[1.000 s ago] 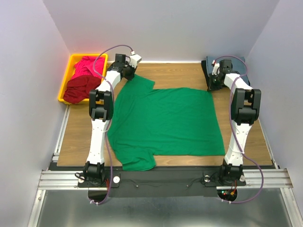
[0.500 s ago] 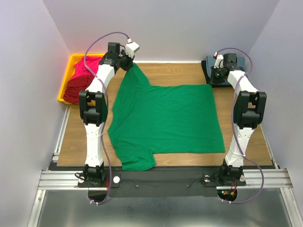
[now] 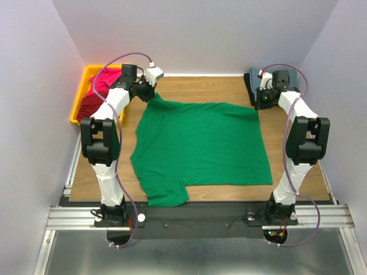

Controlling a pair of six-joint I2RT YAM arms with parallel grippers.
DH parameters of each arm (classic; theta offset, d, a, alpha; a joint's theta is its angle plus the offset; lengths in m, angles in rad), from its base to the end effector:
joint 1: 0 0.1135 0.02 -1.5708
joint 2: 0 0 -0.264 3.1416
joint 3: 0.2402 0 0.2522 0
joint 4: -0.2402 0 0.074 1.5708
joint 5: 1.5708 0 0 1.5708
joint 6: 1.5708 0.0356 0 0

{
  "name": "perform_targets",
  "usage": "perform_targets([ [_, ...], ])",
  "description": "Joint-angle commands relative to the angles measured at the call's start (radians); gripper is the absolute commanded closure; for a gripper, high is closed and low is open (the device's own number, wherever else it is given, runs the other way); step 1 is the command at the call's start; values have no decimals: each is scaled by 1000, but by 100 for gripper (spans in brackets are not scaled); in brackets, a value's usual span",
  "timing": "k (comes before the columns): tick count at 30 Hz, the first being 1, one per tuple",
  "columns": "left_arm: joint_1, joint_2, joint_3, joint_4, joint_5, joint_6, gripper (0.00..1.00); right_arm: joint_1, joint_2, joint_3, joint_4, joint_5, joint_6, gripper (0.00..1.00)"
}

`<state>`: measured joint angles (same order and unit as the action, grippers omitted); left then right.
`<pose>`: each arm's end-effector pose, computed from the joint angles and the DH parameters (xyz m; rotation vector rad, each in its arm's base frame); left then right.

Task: Fold and stack the t-shirts
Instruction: Fold the tshirt

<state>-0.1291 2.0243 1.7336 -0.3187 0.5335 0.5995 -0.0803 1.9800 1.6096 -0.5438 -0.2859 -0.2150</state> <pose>0.4671 -0.0789 0.2782 1.0177 1.8371 -0.2998 0.4405 -0.0254 0.2373 -0.2840 2.4304 0.2255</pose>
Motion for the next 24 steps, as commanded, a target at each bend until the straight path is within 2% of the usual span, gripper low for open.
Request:
perform_targets([
  [1, 5, -165, -110, 41, 48, 52, 100, -19, -84, -26, 28, 4, -49, 99],
  [8, 3, -315, -311, 44, 85, 95, 100, -44, -130, -89, 28, -7, -96, 99],
  [14, 3, -465, -488, -16, 99, 160, 100, -67, -159, -161, 24, -32, -179, 100],
  [21, -4, -544, -727, -30, 45, 236, 100, -67, -161, -264, 18, -62, -276, 99],
  [24, -7, -549, -785, -11, 8, 264, 100, -67, -156, -293, 15, -64, -311, 99],
])
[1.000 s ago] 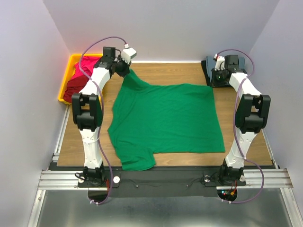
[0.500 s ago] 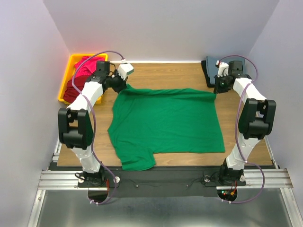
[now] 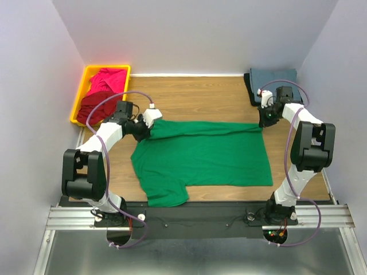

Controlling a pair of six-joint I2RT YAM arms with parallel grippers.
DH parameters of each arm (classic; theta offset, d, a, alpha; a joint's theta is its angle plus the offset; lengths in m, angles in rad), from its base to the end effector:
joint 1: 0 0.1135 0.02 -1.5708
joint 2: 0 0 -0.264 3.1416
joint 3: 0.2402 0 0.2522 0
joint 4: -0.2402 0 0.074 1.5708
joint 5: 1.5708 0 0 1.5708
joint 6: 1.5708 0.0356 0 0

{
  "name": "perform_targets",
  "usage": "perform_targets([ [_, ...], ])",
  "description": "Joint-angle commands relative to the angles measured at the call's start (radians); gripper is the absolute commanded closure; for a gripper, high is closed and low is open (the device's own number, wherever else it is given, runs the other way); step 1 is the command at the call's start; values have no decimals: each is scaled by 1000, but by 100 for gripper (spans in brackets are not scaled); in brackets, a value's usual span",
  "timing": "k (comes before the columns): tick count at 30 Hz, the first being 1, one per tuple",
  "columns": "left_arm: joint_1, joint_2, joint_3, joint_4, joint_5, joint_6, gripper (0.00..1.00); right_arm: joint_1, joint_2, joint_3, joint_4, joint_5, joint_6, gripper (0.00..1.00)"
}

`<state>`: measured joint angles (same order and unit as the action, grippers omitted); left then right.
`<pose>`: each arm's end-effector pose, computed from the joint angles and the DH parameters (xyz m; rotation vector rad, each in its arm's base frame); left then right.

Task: Fold and stack the t-shirts
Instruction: Fold the tshirt

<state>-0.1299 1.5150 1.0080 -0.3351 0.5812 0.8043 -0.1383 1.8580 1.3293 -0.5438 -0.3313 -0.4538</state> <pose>0.3124 -0.0605 0.2332 1.2442 1.8962 -0.3516 0.3859 -0.0420 0.2004 -0.5105 2.5149 0.2197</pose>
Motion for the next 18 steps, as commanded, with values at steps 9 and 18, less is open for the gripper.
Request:
perform_targets([
  [9, -17, 13, -31, -117, -54, 160, 67, -9, -55, -31, -33, 3, -155, 57],
  [18, -14, 58, 156, -209, 51, 89, 52, -9, -140, -7, -77, -12, -253, 39],
])
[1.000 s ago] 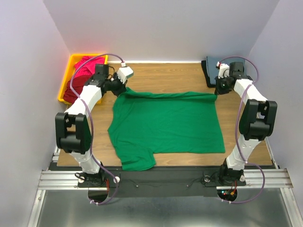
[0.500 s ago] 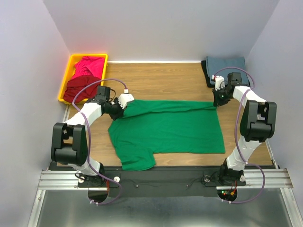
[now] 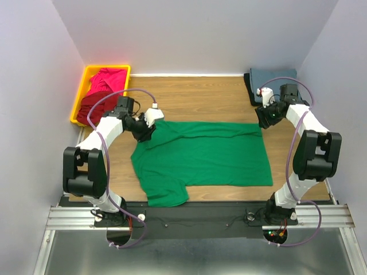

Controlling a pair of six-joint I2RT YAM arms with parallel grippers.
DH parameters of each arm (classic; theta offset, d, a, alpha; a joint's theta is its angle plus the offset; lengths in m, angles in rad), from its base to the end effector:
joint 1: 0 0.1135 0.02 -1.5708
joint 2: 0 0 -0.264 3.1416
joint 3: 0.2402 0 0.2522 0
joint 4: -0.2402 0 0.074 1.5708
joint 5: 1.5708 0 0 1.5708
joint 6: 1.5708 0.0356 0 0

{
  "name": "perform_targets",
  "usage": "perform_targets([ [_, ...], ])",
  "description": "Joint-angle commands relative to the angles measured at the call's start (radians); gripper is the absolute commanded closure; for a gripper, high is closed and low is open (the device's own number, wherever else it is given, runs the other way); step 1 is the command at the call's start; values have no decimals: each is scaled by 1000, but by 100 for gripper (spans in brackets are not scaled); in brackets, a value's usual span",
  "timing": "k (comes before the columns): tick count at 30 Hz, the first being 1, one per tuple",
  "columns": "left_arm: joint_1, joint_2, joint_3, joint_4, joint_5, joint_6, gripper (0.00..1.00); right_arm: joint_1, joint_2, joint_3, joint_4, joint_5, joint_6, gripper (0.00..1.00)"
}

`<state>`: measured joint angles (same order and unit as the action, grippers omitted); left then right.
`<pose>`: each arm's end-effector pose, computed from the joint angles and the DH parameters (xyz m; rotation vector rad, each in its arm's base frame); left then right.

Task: Fold and stack the t-shirts
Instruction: Fold the tshirt

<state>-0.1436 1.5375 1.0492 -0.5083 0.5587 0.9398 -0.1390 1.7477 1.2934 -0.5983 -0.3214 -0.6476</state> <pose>0.3064 -0.0634 0.2279 1.4022 1.9386 -0.3575 0.3643 -0.0396 0.2262 -0.7451 2.4326 0.1224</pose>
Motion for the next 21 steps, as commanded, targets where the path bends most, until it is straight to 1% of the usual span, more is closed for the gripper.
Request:
perform_targets([
  [1, -1, 58, 135, -35, 81, -64, 52, -8, -22, 43, -32, -28, -64, 41],
  [2, -5, 100, 155, -36, 86, -79, 52, -8, -1, 53, -53, -42, -72, 42],
  [4, -7, 139, 196, -36, 98, -104, 52, -1, 16, 67, -73, -50, -90, 45],
  [7, -8, 190, 212, -42, 101, -113, 52, 22, 39, 86, -101, -59, -98, 46],
  [12, -7, 223, 189, -39, 81, -122, 51, 79, 67, 75, -101, -22, -135, 44],
  [18, -11, 246, 158, -7, 43, -137, 51, 87, 160, 109, -101, 33, -142, 44],
  [21, -13, 262, 159, -7, 35, -148, 51, 88, 177, 112, -103, 45, -156, 48],
])
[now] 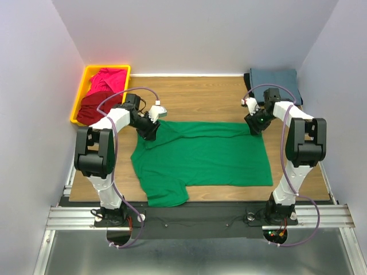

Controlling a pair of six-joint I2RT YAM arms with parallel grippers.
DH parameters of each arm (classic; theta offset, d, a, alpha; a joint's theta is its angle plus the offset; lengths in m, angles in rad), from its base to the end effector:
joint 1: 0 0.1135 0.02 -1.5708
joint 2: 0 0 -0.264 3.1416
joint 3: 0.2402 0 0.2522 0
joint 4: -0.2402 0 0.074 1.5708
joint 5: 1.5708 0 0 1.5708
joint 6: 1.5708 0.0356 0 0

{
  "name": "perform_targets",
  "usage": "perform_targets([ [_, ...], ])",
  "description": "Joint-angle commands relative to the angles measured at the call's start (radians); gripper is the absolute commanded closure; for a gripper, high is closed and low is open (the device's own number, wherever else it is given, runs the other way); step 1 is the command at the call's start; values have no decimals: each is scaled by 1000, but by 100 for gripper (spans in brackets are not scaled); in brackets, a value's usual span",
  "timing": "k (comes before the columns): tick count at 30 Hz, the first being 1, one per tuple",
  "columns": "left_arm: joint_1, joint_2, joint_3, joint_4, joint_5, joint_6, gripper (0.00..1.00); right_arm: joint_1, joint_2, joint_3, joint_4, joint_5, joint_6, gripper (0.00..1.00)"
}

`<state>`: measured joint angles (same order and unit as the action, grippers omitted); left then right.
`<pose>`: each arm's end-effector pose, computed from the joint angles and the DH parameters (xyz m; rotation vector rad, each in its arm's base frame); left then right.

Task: Fold and stack the t-shirts
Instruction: Fold the tshirt

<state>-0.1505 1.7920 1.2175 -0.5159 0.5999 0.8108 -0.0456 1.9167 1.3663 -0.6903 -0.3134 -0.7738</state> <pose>0.3568 -0.0744 0.1966 1.2991 2.0894 -0.5230 0.3847 -0.0066 0.1828 -1.0312 2.5058 0.2128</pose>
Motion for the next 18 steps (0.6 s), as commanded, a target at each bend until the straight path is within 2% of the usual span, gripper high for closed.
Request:
perform_targets([
  [1, -6, 12, -4, -6, -6, -16, 51, -4, 7, 39, -11, 36, -35, 51],
  [4, -9, 18, -7, -29, 6, -6, 52, 1, -8, 30, -12, 45, -48, 55],
  [7, -12, 29, -15, -50, 9, 4, 55, 3, -16, 22, -18, 50, -64, 63],
  [10, -14, 35, -18, -75, 14, 10, 66, 3, -16, 22, -28, 56, -74, 69],
  [11, -14, 33, -16, -84, 20, 13, 76, 4, -18, 24, -32, 57, -74, 74],
  [13, -14, 14, -16, -108, 29, 30, 87, 4, -16, 30, -35, 57, -79, 79],
  [14, -14, 3, -16, -116, 34, 34, 95, 4, -16, 36, -37, 59, -79, 83],
  [16, -14, -37, -12, -145, 47, 54, 100, 4, -16, 45, -40, 57, -81, 88],
  [18, -15, -74, -6, -186, 58, 71, 100, 4, -24, 56, -46, 54, -82, 88],
])
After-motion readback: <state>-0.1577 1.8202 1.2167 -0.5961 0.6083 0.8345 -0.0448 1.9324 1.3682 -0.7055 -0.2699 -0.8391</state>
